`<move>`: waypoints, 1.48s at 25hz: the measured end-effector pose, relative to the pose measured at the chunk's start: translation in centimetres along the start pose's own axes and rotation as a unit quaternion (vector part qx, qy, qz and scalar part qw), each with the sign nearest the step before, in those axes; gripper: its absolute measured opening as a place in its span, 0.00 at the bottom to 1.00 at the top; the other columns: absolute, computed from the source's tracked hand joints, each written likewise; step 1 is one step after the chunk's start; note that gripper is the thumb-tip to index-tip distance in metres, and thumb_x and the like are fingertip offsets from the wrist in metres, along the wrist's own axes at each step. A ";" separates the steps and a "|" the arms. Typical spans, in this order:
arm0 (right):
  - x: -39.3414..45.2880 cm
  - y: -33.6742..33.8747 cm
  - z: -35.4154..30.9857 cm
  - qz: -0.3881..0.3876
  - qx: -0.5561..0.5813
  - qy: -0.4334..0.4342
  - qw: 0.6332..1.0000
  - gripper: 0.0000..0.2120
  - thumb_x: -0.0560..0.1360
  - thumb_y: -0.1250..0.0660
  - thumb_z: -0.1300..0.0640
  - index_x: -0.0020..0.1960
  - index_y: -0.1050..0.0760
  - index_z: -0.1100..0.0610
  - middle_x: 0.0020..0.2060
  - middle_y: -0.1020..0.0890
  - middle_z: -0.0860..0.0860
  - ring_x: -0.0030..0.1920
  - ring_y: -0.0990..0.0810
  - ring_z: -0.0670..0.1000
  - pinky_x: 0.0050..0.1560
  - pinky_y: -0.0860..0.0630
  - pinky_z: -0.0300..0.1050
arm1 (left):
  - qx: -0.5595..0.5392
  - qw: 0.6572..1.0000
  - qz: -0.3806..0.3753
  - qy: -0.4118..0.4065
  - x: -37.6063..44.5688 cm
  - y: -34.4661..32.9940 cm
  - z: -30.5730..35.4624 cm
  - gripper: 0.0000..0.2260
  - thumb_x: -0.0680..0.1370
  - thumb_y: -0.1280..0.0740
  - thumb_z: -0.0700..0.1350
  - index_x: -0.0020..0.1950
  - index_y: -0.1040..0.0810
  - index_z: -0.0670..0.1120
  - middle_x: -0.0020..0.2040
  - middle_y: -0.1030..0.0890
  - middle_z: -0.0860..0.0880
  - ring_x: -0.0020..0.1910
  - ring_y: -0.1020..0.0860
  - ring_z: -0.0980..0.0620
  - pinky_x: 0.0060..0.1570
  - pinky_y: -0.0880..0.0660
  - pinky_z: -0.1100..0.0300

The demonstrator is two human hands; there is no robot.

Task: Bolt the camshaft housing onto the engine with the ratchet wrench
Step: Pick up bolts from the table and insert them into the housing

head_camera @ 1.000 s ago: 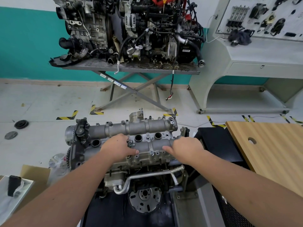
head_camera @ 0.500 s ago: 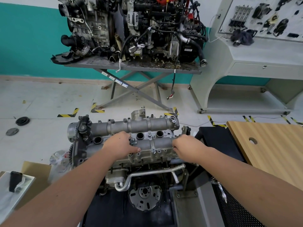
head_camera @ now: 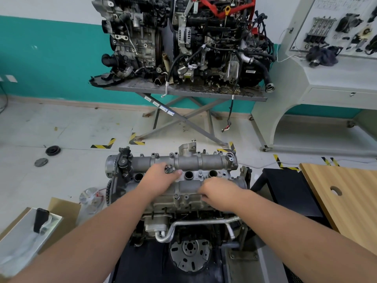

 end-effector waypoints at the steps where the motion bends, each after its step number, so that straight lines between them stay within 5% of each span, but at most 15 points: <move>1: 0.4 -0.3 -0.1 -0.003 -0.030 -0.003 1.000 0.09 0.80 0.38 0.63 0.54 0.20 0.59 0.50 0.21 0.56 0.48 0.20 0.57 0.49 0.19 0.55 | -0.065 0.997 0.023 0.018 -0.3 0.8 -0.3 0.16 0.74 0.29 0.61 0.48 0.22 0.49 0.43 0.19 0.57 0.41 0.20 0.54 0.38 0.28 0.61; 3: 0.8 -0.3 0.1 0.001 -0.061 -0.013 0.998 0.10 0.78 0.39 0.67 0.51 0.19 0.60 0.49 0.21 0.57 0.45 0.19 0.58 0.48 0.18 0.55 | -0.160 0.984 0.067 0.043 -0.9 2.3 -0.7 0.20 0.74 0.29 0.61 0.58 0.20 0.49 0.51 0.19 0.57 0.52 0.19 0.49 0.43 0.28 0.58; 8: 0.7 -0.2 -0.1 0.020 -0.059 0.001 0.998 0.11 0.79 0.40 0.64 0.51 0.19 0.59 0.49 0.21 0.55 0.46 0.20 0.57 0.48 0.20 0.54 | -0.256 0.961 0.082 0.073 -1.6 4.1 -2.8 0.09 0.74 0.28 0.60 0.46 0.25 0.59 0.42 0.20 0.64 0.42 0.21 0.62 0.36 0.28 0.65; 11: 0.5 0.3 -0.1 0.017 -0.067 0.003 0.998 0.10 0.81 0.38 0.55 0.54 0.20 0.57 0.50 0.21 0.54 0.50 0.20 0.56 0.48 0.21 0.52 | -0.237 0.966 0.073 0.075 -1.4 4.5 -4.5 0.32 0.73 0.28 0.63 0.71 0.28 0.48 0.66 0.23 0.55 0.64 0.24 0.52 0.62 0.28 0.55; 13: 0.8 1.5 -1.1 0.052 -0.068 0.019 0.996 0.14 0.80 0.37 0.45 0.55 0.22 0.54 0.50 0.22 0.51 0.52 0.22 0.54 0.45 0.23 0.49 | -0.221 0.969 0.071 0.086 -1.1 4.7 -5.6 0.36 0.72 0.28 0.65 0.72 0.29 0.45 0.69 0.24 0.46 0.65 0.25 0.45 0.67 0.30 0.45; 17: 3.5 1.9 -6.4 0.035 -0.002 0.051 0.998 0.11 0.80 0.36 0.50 0.56 0.21 0.56 0.49 0.20 0.53 0.49 0.20 0.56 0.46 0.21 0.51 | -0.236 0.966 0.057 0.088 -1.8 5.0 -5.6 0.34 0.70 0.27 0.64 0.70 0.27 0.48 0.60 0.21 0.53 0.59 0.23 0.50 0.62 0.28 0.48; 20: 5.0 1.0 -7.5 0.000 -0.057 0.047 0.997 0.08 0.78 0.38 0.66 0.50 0.19 0.61 0.46 0.20 0.57 0.44 0.20 0.59 0.45 0.19 0.53 | -0.247 0.961 0.052 0.112 -2.6 5.3 -6.4 0.27 0.71 0.26 0.61 0.65 0.24 0.49 0.48 0.21 0.53 0.40 0.23 0.49 0.38 0.29 0.57; 22: 5.0 0.8 -7.1 0.009 -0.061 0.050 0.997 0.10 0.78 0.39 0.67 0.50 0.19 0.61 0.48 0.22 0.57 0.45 0.21 0.59 0.47 0.20 0.53 | -0.299 0.944 0.031 0.134 -3.2 5.2 -7.2 0.20 0.73 0.27 0.58 0.58 0.24 0.47 0.42 0.22 0.47 0.26 0.33 0.52 0.26 0.38 0.61; 26: 5.1 3.0 -7.4 0.065 -0.024 0.052 0.996 0.12 0.82 0.40 0.52 0.52 0.20 0.58 0.48 0.20 0.53 0.48 0.20 0.55 0.49 0.22 0.51 | -0.401 0.899 -0.031 0.171 -4.9 4.6 -7.8 0.09 0.81 0.33 0.49 0.49 0.27 0.45 0.42 0.26 0.46 0.25 0.38 0.56 0.23 0.41 0.62; 30: 6.3 6.9 -9.5 0.112 0.308 0.062 0.943 0.13 0.80 0.34 0.50 0.64 0.21 0.48 0.49 0.18 0.42 0.38 0.21 0.36 0.39 0.25 0.31 | -0.467 0.855 -0.148 0.169 -7.0 3.6 -7.3 0.06 0.82 0.36 0.46 0.51 0.21 0.45 0.42 0.20 0.47 0.28 0.33 0.57 0.24 0.38 0.65; 34: 7.4 6.3 -11.1 0.039 0.467 0.067 0.881 0.13 0.78 0.29 0.57 0.61 0.18 0.53 0.43 0.14 0.48 0.39 0.18 0.43 0.41 0.21 0.36 | -0.431 0.861 -0.230 0.141 -8.0 4.3 -6.8 0.09 0.82 0.35 0.47 0.55 0.18 0.45 0.45 0.19 0.46 0.29 0.33 0.57 0.23 0.39 0.66; 37: 7.5 6.4 -11.3 0.010 0.477 0.085 0.875 0.06 0.78 0.30 0.60 0.53 0.15 0.56 0.39 0.14 0.52 0.38 0.18 0.47 0.41 0.21 0.39 | -0.420 0.863 -0.247 0.133 -8.4 4.6 -6.7 0.08 0.82 0.35 0.45 0.56 0.20 0.43 0.43 0.19 0.46 0.28 0.34 0.58 0.23 0.40 0.67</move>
Point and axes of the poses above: each hand's wrist, its own x-axis towards the middle knuckle, its own y-axis out of the back of the hand, z = x × y, the point moved 7 cm from there along x, towards the middle knuckle
